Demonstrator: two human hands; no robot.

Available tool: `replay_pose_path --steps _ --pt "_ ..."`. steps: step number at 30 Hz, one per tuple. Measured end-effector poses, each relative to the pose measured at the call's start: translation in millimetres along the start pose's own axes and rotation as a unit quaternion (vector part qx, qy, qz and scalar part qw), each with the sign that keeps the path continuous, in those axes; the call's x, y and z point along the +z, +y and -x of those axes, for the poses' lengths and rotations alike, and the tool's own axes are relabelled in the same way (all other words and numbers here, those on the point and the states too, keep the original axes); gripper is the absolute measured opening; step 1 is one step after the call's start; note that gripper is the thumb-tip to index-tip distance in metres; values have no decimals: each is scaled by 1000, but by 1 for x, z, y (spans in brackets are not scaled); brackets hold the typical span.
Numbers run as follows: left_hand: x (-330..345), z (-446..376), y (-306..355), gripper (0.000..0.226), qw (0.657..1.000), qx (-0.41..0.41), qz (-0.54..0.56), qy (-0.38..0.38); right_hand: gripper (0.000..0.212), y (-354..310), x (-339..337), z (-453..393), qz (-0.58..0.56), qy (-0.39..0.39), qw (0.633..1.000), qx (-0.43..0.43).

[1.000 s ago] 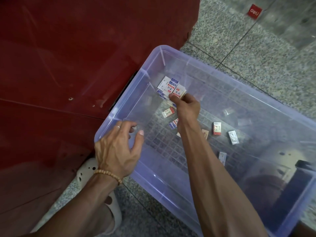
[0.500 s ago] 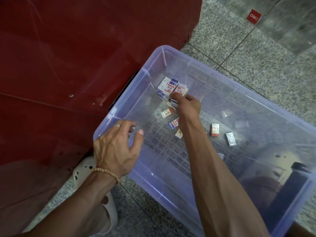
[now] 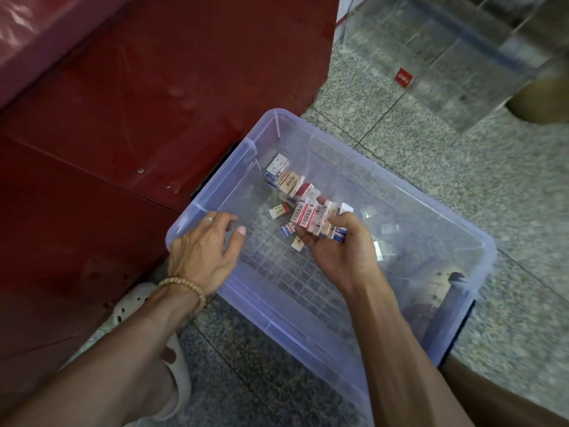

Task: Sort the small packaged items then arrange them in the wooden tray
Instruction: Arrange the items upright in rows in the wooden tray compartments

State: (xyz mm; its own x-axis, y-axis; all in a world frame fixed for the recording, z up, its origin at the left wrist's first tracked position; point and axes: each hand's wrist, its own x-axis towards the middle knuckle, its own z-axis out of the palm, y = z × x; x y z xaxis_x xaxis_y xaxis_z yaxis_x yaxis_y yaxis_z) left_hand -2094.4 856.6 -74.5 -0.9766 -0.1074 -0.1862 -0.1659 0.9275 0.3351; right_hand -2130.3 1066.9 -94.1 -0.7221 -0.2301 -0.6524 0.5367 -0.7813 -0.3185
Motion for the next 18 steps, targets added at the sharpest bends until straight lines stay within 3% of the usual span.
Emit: replay_pose_path --steps 5,9,12,18 --pt "-29 12 21 23 988 3 152 41 62 -5 26 34 99 -15 995 -5" --pt "-68 32 49 27 962 0 258 86 42 -8 56 65 169 -55 983 -48" --pt "-99 48 62 31 948 24 304 93 43 -9 82 90 211 -96 971 -60" --pt "-154 78 56 27 951 93 280 94 26 1 133 140 294 -173 936 -88"
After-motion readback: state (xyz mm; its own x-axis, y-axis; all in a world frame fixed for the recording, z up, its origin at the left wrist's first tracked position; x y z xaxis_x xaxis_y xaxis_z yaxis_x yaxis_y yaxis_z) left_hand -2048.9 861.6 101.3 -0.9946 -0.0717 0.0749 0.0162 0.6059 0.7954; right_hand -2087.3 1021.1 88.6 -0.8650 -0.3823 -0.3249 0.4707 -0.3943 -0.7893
